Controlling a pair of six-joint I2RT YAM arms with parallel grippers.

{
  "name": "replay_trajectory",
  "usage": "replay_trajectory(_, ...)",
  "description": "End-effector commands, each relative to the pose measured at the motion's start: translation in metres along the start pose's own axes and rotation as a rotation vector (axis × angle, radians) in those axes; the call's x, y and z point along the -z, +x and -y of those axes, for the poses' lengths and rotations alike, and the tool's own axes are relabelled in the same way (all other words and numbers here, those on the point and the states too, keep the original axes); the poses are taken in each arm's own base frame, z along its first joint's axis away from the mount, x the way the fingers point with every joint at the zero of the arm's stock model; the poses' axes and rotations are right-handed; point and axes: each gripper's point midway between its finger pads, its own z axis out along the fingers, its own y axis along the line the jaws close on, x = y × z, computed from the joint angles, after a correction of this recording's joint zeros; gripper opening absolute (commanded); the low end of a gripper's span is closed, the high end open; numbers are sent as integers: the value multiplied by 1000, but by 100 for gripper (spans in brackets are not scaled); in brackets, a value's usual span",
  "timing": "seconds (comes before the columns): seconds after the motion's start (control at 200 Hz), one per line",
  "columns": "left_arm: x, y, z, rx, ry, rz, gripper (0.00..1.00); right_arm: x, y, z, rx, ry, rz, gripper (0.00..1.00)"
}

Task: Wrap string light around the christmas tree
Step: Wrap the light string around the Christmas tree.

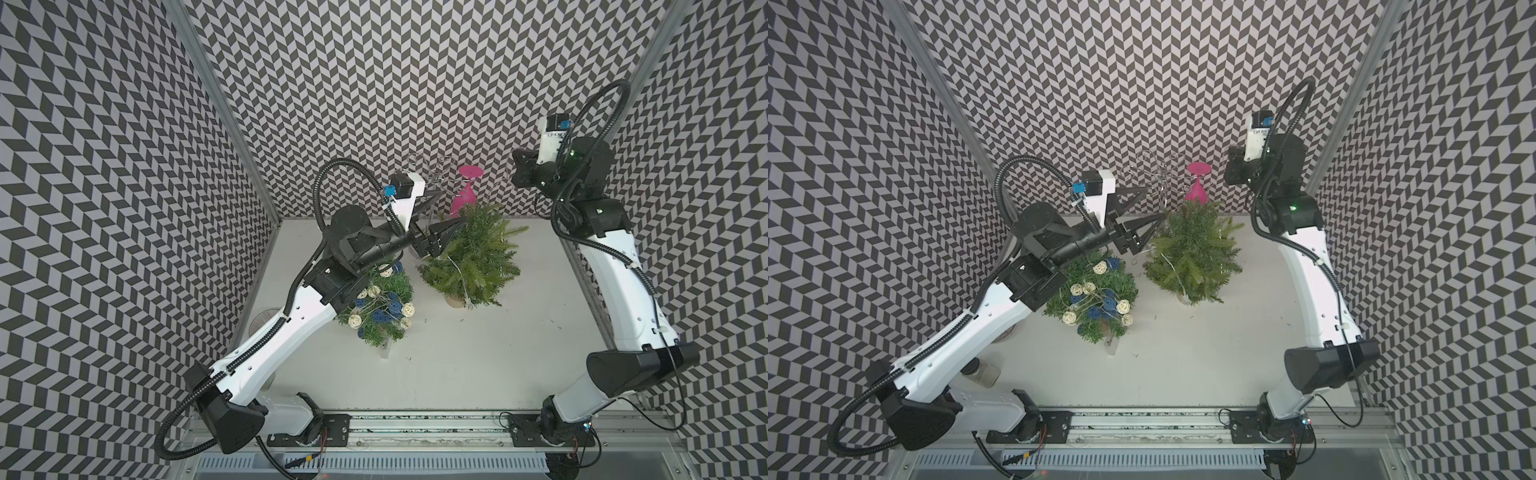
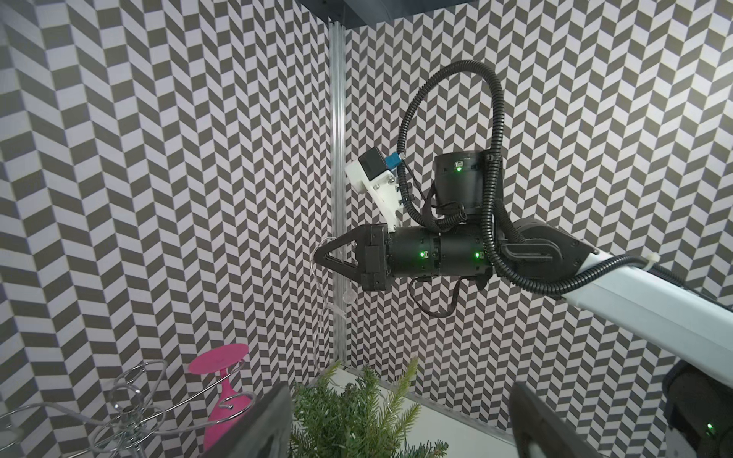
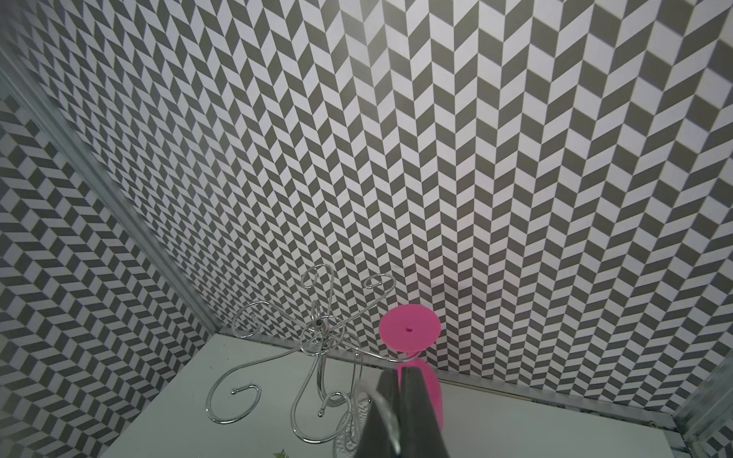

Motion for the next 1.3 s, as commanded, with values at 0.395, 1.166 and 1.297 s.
replay_trajectory(0.395, 56, 54, 25, 78, -10, -75, 77, -25, 21, -133, 68, -242, -66, 0)
replay_trajectory(1.166, 81, 87, 34, 117, 2, -82, 74, 51, 72, -189, 3, -317, -162, 0)
replay_trajectory(1.297, 77, 93, 31, 123, -3, -92, 74, 65, 80, -183, -6, -312, -163, 0)
